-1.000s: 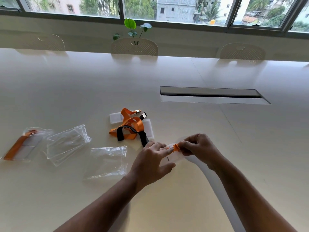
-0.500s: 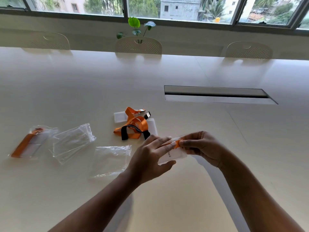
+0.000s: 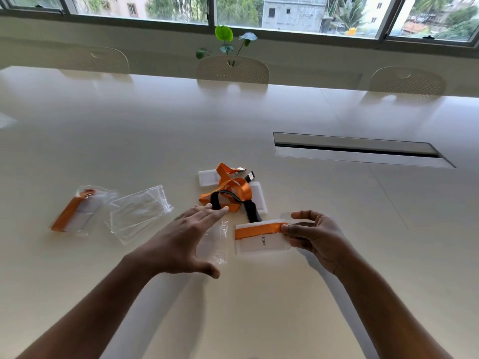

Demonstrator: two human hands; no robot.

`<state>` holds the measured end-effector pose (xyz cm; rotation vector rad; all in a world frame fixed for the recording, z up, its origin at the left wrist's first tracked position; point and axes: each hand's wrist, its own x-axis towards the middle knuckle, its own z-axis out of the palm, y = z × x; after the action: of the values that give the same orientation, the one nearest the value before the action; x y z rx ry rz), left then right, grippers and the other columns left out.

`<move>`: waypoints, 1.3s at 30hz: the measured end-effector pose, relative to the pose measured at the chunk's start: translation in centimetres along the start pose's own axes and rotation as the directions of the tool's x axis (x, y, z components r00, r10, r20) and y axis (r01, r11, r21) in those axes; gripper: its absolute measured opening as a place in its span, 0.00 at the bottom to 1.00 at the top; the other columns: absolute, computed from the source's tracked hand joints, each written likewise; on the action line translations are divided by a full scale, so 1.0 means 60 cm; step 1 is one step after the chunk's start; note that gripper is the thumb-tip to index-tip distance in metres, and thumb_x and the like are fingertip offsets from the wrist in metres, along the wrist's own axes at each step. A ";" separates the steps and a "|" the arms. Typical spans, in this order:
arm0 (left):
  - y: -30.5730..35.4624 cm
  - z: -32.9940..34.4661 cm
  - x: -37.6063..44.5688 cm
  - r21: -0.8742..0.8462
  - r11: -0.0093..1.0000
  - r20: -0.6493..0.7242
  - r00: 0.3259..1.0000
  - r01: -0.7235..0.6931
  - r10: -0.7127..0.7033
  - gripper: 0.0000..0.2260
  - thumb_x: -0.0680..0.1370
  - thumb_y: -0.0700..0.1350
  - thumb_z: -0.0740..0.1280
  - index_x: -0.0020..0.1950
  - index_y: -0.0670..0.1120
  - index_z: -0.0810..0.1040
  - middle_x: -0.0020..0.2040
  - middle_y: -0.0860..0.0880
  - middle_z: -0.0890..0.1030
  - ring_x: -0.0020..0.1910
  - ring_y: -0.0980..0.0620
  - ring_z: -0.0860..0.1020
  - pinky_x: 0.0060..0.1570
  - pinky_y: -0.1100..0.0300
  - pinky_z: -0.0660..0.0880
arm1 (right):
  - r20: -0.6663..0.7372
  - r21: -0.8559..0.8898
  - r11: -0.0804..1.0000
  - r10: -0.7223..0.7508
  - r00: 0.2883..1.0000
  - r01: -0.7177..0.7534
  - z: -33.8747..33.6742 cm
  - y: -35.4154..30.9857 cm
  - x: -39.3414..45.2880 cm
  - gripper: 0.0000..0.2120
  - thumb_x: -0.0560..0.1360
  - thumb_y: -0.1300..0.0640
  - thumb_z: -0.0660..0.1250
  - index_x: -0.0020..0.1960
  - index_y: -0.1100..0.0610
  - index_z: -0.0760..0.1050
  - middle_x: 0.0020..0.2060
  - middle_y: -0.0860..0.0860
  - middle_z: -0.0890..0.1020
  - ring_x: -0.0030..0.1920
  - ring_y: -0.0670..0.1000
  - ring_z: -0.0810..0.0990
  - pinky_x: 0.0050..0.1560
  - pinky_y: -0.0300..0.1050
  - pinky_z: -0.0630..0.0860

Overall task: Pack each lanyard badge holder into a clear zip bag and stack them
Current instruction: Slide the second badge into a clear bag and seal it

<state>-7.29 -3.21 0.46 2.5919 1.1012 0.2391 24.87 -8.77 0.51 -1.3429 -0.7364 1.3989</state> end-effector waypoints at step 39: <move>0.001 0.008 -0.015 -0.965 -0.217 0.225 0.887 0.146 -0.402 0.18 0.73 0.42 0.70 0.62 0.39 0.76 0.54 0.40 0.86 0.53 0.40 0.85 0.43 0.47 0.84 | 0.037 0.017 0.983 -0.181 0.983 0.180 0.162 0.029 -0.043 0.25 0.66 0.62 0.77 0.58 0.62 0.70 0.43 0.60 0.88 0.45 0.57 0.89 0.42 0.44 0.84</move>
<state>-7.78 -4.00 0.00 0.7651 0.8485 0.8327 14.76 -9.62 1.63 -1.2101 -0.8506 1.2855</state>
